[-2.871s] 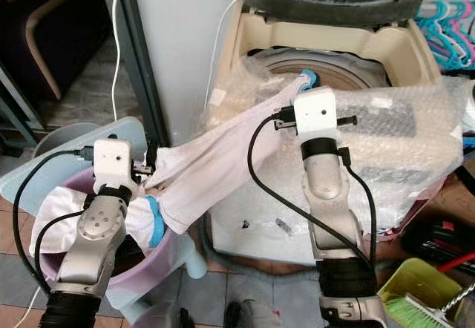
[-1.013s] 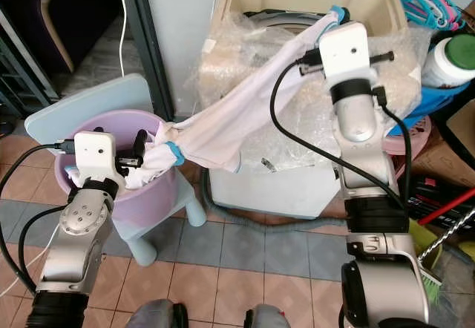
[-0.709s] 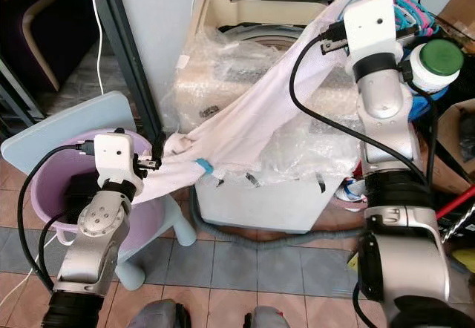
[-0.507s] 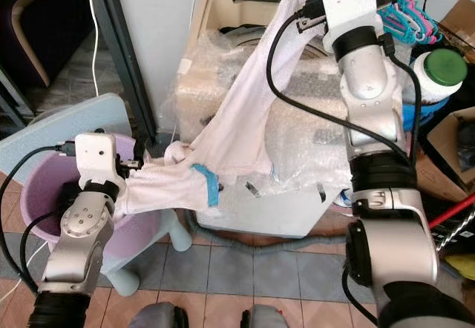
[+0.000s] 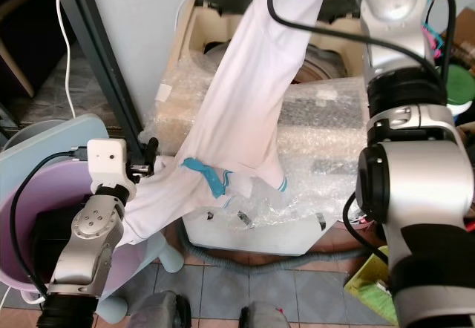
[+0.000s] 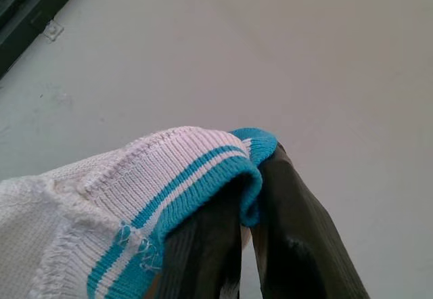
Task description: Clothes washing
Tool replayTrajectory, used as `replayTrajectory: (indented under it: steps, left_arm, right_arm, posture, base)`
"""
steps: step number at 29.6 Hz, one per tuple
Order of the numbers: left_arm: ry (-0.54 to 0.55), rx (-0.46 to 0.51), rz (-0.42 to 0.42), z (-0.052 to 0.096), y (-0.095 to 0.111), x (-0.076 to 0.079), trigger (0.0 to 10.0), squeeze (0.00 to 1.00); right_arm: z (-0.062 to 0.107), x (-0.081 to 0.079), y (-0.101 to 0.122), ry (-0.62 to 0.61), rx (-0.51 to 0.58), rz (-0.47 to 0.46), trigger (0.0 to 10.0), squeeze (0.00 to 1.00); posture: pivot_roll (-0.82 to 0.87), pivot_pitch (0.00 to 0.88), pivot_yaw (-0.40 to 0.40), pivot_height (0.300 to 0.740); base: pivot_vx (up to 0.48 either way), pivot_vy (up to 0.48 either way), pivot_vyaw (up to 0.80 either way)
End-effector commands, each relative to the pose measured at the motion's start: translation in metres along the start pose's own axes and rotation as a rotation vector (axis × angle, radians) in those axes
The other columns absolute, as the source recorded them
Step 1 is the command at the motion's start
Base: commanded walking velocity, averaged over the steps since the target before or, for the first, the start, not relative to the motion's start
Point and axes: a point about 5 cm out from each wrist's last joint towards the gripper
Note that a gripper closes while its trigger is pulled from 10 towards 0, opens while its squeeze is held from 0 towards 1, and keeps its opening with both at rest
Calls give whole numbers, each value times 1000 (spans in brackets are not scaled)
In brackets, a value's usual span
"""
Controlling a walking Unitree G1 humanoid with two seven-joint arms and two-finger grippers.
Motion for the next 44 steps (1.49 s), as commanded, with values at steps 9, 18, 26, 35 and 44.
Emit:
replayTrajectory:
  steps: [9,18,26,35,44]
  left_arm:
    - [2,-24,4,4,-5,6,10000,0]
    - [-11,-33,1,7,-5,6,10000,0]
    - [-15,-34,0,9,-5,6,10000,0]
    - [-26,-45,-4,12,-6,6,10000,0]
    - [-32,-59,-9,14,-7,7,10000,0]
  right_arm:
    - [3,15,-15,-71,-107,-63,10000,0]
    - [65,-72,-107,220,-549,-169,10000,0]
    - [104,-92,-140,285,-784,-272,10000,0]
    - [127,-103,-151,431,-840,-218,10000,1000]
    - [132,-83,-153,490,-826,-54,10000,1000]
  posture:
    - [2,68,-41,740]
    - [9,86,-30,740]
    - [11,98,-29,740]
    - [12,109,-24,740]
    - [8,117,-26,740]
  base:
    - [0,0,0]
    - [0,0,0]
    - [0,0,0]
    - [0,0,0]
    - [0,0,0]
Point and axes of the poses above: a point about 5 cm out from each wrist's last joint towards the gripper, its own z axis pointing back from the gripper into the wrist, its own y axis along the axis of the wrist's last joint, x = y × z, and after that the axes turned 1 degree about z, right-handed
